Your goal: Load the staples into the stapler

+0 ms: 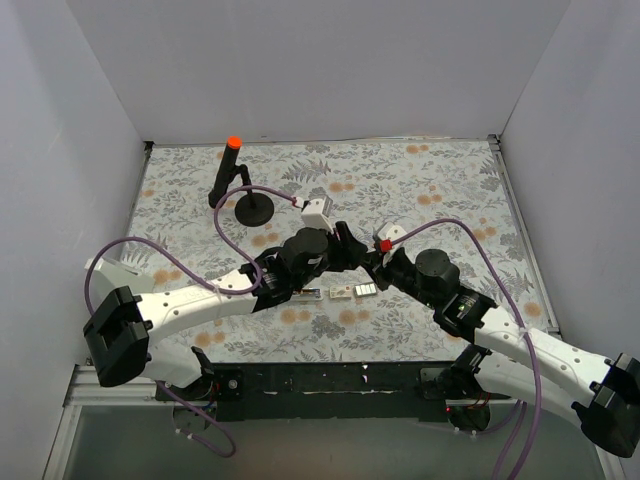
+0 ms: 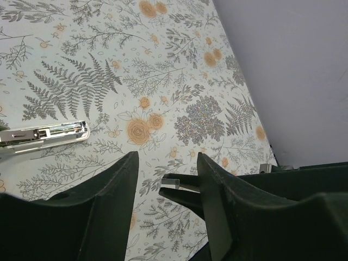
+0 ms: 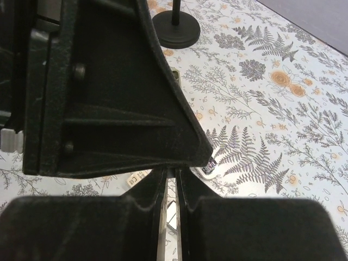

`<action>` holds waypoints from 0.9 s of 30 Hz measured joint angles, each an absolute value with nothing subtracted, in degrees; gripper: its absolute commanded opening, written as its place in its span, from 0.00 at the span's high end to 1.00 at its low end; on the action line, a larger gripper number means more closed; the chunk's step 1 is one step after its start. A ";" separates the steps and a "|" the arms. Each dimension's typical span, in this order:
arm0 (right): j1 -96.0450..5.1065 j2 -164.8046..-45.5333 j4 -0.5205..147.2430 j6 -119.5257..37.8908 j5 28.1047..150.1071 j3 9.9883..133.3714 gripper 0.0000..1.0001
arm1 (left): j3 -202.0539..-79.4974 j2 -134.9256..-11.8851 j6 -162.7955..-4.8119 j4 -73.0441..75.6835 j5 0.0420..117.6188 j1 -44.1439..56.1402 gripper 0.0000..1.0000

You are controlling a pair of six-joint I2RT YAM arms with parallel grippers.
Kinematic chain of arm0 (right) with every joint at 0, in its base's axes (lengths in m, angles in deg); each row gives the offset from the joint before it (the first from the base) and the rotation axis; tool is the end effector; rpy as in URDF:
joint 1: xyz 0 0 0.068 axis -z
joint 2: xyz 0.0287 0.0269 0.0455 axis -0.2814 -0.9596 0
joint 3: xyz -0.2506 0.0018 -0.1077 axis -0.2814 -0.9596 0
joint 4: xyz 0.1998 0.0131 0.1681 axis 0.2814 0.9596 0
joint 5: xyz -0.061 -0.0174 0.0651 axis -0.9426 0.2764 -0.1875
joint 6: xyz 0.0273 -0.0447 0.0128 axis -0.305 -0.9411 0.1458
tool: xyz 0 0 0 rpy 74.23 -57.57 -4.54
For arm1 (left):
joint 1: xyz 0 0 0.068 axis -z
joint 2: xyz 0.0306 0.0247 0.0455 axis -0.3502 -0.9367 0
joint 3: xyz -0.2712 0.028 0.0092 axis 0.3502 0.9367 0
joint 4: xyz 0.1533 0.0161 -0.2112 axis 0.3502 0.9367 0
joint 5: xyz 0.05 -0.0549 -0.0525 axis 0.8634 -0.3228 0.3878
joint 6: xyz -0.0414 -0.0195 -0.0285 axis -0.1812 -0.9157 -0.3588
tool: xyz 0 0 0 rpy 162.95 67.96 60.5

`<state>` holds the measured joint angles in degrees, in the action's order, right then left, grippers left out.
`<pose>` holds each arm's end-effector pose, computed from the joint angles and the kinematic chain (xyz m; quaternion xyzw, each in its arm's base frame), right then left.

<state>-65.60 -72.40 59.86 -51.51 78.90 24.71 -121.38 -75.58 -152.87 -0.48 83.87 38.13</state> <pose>0.1344 0.1537 0.2719 -0.3209 0.6751 0.2407 0.6192 0.1711 -0.2609 0.2844 -0.2368 0.7840 -0.4842 0.3079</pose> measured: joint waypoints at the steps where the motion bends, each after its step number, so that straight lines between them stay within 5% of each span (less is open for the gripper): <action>1: -65.60 -72.40 59.82 -51.25 78.90 24.62 0.94 | -121.38 -75.58 -152.58 -0.72 84.54 38.55 0.59; 15: -65.62 -72.40 59.66 -49.39 78.87 24.58 0.94 | -121.38 -75.58 -150.31 -1.75 90.27 41.32 0.62; 27: -65.62 -72.49 59.18 -49.04 78.68 24.56 0.94 | -120.72 -75.60 -150.02 -1.53 92.72 41.98 0.74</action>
<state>-65.62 -72.49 59.18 -49.04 78.68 24.56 -120.72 -75.60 -150.02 -1.53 92.72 41.98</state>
